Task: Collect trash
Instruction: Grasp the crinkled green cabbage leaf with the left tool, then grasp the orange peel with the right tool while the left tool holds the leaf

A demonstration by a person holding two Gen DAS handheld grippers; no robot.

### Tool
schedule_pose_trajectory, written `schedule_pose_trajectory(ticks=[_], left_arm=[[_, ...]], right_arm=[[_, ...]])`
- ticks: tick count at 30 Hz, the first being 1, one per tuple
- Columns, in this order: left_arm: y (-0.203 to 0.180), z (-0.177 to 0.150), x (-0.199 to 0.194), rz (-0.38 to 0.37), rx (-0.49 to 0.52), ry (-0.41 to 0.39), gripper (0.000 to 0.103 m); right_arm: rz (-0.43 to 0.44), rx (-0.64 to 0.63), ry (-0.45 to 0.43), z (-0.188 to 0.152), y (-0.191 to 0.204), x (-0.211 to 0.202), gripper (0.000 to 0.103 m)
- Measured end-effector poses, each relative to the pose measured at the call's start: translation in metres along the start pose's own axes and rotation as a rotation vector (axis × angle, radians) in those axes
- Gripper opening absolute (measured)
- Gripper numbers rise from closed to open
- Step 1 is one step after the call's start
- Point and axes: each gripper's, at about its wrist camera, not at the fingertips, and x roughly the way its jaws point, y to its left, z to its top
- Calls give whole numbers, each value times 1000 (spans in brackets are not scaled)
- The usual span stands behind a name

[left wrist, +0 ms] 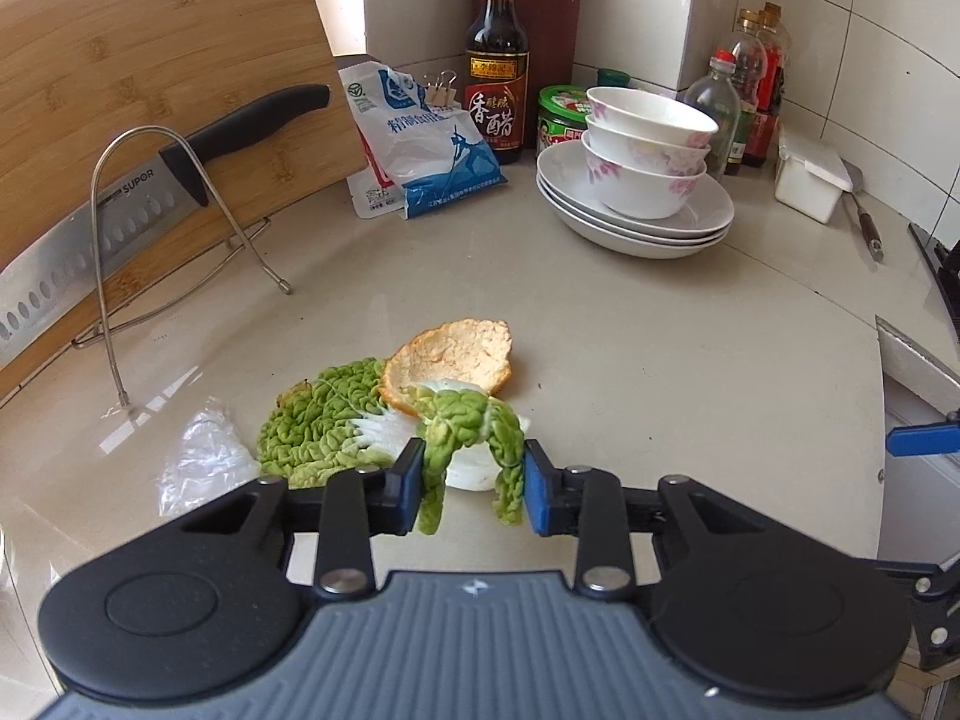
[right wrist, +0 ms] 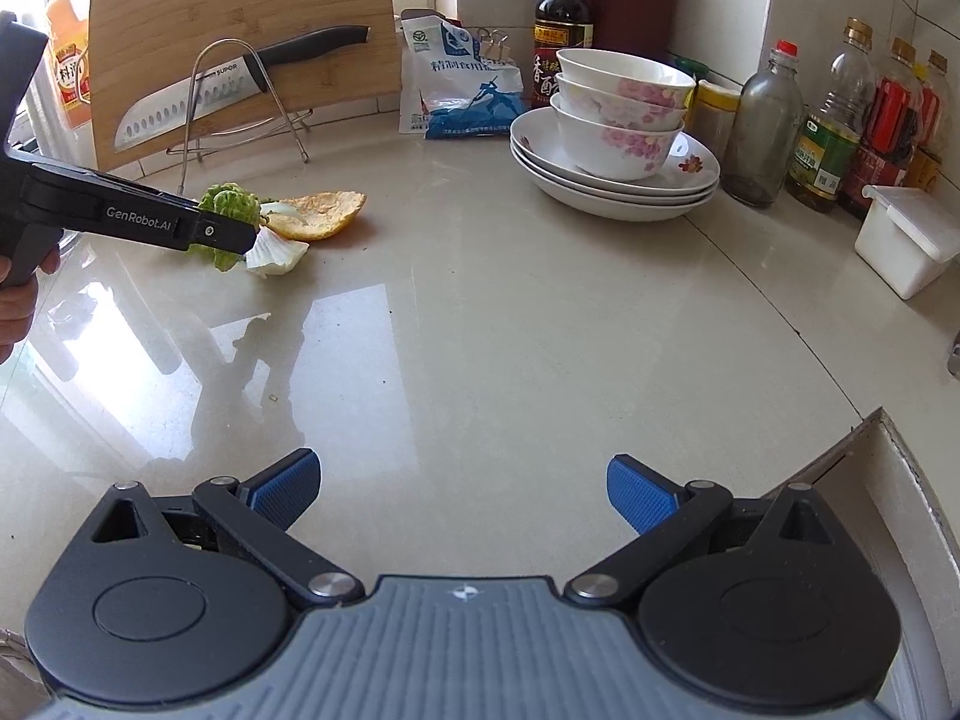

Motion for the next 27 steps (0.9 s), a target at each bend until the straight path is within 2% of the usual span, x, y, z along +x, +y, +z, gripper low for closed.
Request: schedule_pose_trajectory(ticks=[11,20,27], left_arm=[[20,-16,-41,53,-40,-36,32],[39,-17,-51,89,-80,-62,32],[48,-16,-52,109,-98,-70,32]], right_arm=[[127,-111,-29,47,24,43,103],[202,-196,-51,98,57,99,103],[231,-198,-28,118,72,137,103]])
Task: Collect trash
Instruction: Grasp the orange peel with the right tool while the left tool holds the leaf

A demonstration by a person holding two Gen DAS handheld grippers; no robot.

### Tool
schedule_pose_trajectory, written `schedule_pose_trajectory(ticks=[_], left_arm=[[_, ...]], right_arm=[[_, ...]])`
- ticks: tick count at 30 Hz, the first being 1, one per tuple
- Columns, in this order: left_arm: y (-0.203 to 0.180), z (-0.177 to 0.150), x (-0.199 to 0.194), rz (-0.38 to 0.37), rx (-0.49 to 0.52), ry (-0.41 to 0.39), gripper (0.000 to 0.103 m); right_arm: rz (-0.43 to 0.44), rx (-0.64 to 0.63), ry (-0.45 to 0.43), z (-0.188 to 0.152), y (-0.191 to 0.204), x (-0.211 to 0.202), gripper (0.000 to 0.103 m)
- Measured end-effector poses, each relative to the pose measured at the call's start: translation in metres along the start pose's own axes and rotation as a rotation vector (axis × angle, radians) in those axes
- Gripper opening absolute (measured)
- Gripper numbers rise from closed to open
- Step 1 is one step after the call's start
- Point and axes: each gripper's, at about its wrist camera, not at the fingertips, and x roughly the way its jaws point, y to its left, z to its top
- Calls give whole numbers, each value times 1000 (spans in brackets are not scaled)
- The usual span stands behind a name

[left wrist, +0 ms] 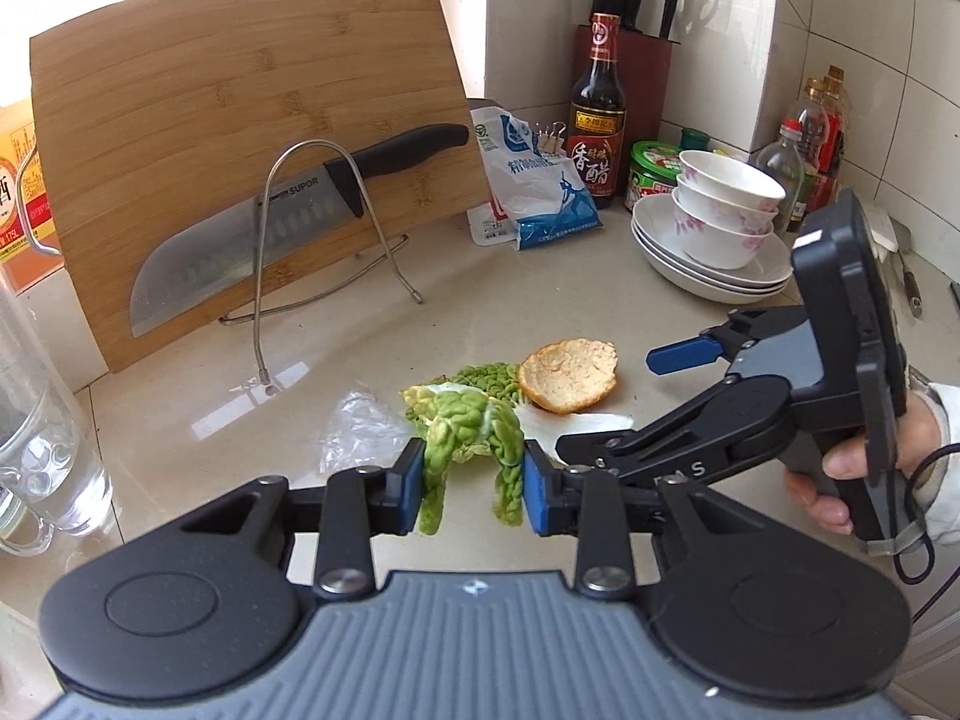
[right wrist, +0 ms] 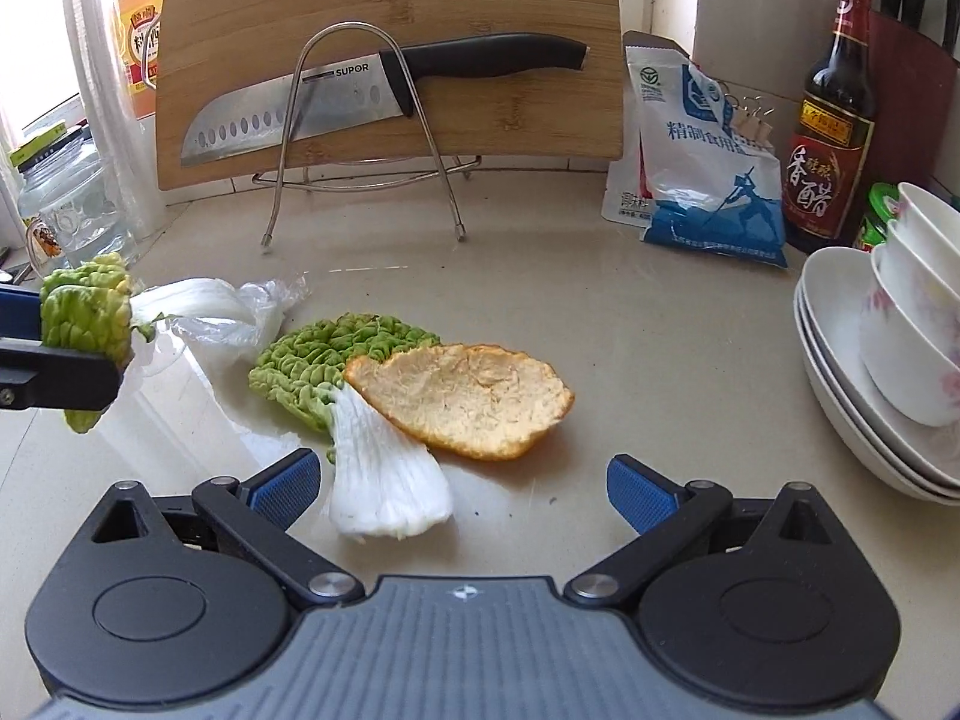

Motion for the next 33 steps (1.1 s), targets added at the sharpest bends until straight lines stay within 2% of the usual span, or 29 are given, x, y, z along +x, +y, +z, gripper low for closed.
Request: schedule_pose_trajectory(ticks=[14,18,26,33], left_arm=[[5,0,10,6,-4,16,32],[4,-1,14,3,6,30,32],[1,-2,17,-10,41,40,32],[1,-2,17,-29,70,51,32]], right_arm=[[23,60,-20,12,-4,24,101],[16,54,-18,14,-3,22,86],[-2,38,-34,16,-1,10,63],[-10,27,-38,14,2,-2,57]])
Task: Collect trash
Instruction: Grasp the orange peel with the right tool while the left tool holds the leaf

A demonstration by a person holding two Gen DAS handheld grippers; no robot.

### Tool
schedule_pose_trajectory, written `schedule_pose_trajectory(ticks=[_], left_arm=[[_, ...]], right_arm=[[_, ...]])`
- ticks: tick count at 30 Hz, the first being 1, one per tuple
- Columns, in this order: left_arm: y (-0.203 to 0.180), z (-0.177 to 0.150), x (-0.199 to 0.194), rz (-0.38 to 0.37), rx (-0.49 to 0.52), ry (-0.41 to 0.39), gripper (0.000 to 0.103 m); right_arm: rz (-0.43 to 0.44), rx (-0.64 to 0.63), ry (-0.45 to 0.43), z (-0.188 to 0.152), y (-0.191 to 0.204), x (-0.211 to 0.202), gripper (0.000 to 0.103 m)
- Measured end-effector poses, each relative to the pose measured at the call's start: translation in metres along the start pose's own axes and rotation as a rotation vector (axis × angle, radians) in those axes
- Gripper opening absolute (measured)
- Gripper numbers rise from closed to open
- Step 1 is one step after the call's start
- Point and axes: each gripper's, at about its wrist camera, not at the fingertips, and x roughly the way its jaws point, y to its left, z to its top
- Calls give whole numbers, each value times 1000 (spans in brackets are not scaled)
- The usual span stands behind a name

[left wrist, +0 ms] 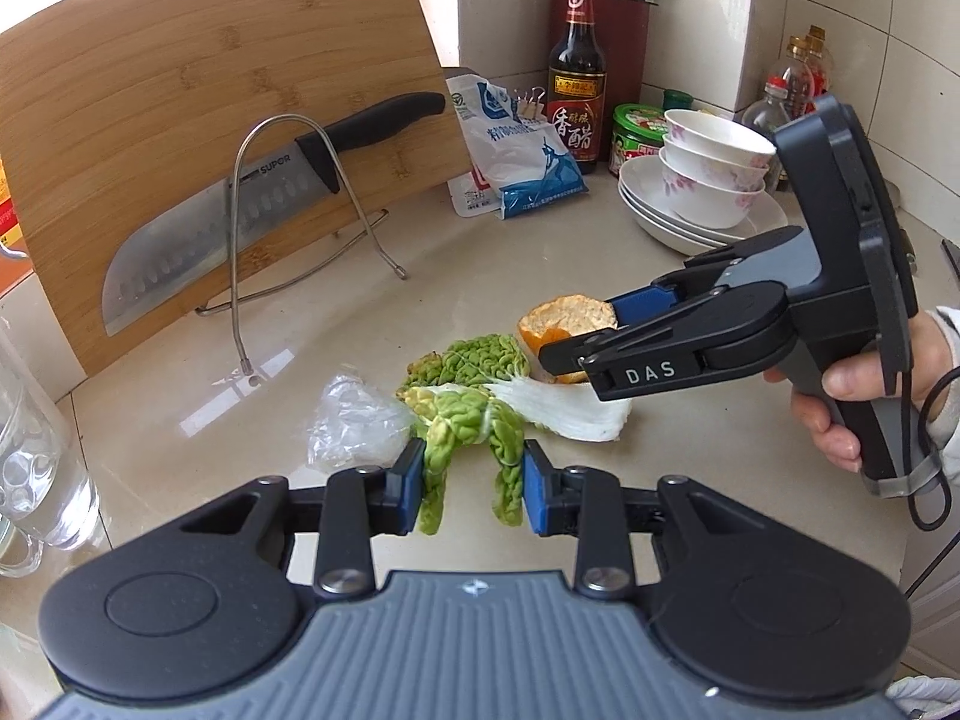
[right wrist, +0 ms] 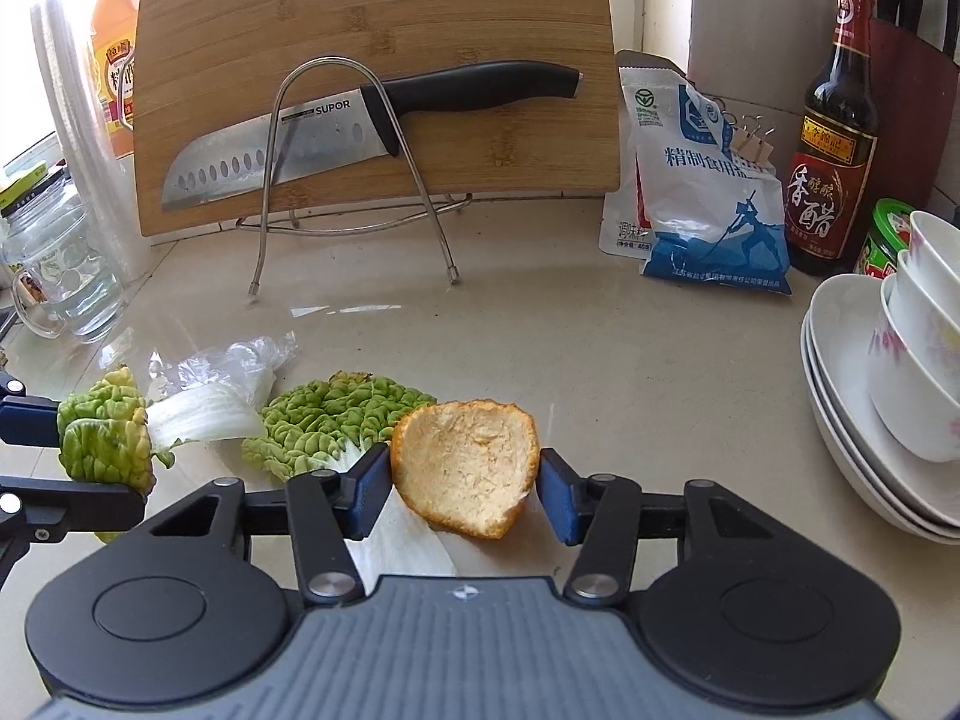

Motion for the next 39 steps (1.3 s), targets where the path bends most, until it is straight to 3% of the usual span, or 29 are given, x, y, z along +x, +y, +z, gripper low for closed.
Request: schedule_pose_trajectory(ticks=[17,31,34,36,39], left_arm=[[0,-1,1,-22,38,5,31],[3,-2,7,-18,27,14,31],[3,-3,7,-14,24,14,31],[4,-3,7,-13,24,15,31],[3,-2,5,-12,32,12,31]], right_arm=[[-7,-17,-2,-1,2,-9,54],[-16,3,23,-1,-1,24,72],[-16,-2,16,-2,-2,24,69],[-16,-4,6,-2,-1,20,59],[-8,-13,7,-1,-1,14,53]])
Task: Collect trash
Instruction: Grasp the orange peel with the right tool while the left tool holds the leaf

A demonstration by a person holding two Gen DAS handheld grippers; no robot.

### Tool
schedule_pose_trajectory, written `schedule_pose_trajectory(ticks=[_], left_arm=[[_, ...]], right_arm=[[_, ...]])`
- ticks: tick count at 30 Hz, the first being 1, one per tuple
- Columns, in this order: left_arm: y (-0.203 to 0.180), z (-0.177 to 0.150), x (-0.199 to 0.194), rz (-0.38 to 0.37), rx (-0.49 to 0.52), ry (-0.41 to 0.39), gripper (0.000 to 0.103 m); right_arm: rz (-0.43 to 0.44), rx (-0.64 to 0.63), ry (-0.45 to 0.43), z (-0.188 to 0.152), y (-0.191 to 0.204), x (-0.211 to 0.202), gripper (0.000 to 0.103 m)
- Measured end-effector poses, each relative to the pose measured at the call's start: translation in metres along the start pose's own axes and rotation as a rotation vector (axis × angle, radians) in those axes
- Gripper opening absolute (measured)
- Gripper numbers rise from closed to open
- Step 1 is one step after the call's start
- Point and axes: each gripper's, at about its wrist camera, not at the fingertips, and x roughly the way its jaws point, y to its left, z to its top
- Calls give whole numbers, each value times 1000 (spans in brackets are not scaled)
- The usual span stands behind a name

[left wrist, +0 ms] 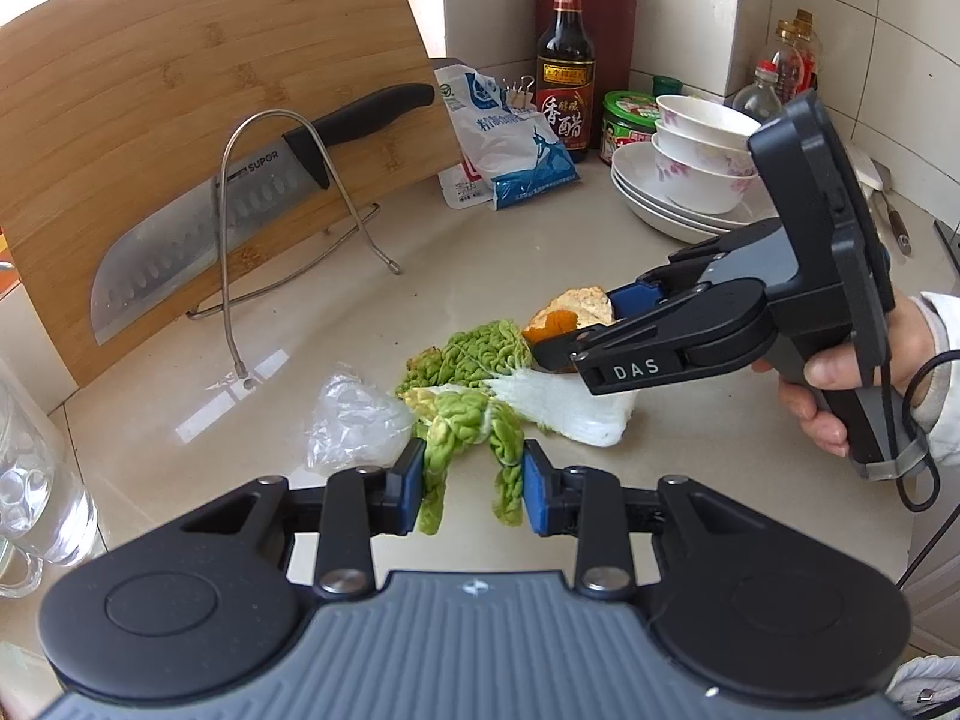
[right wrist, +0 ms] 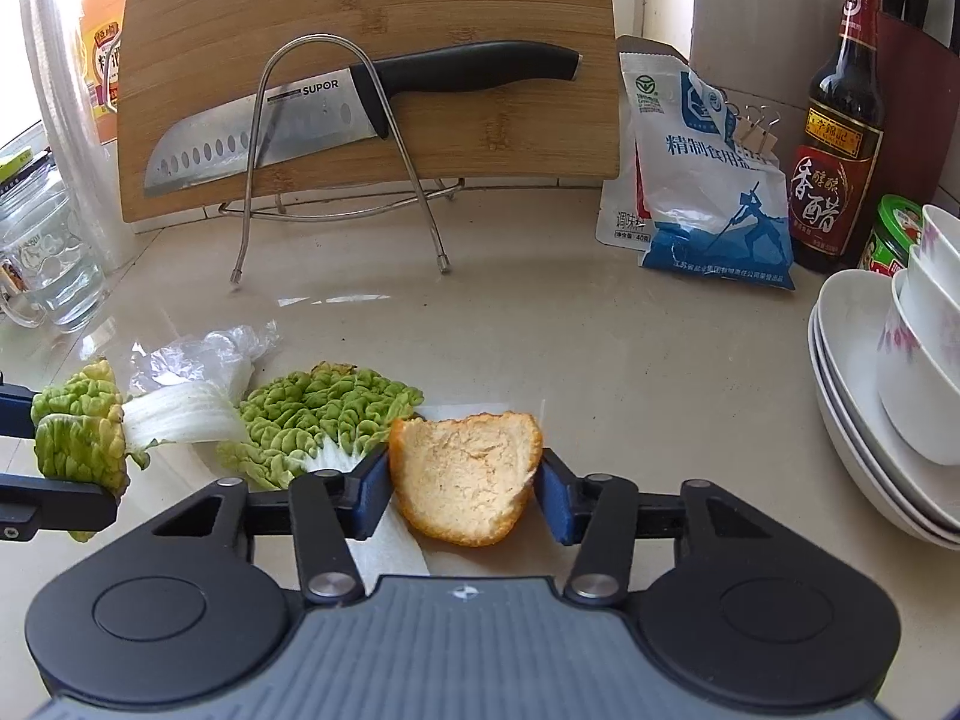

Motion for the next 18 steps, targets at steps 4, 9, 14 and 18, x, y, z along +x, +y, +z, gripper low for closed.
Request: schedule_pose_trajectory(ticks=[4,9,14,18], left_arm=[[-1,2,-3,-10,12,-2,31],[-8,3,-11,-33,49,-5,31],[-22,1,-22,-61,99,-2,31],[-36,-2,-31,-94,138,1,31]], right_arm=[[5,-5,-7,-3,1,-15,52],[15,-11,-6,-12,3,-46,52],[21,0,-5,-29,6,-82,52],[19,25,-5,-47,8,-108,52]])
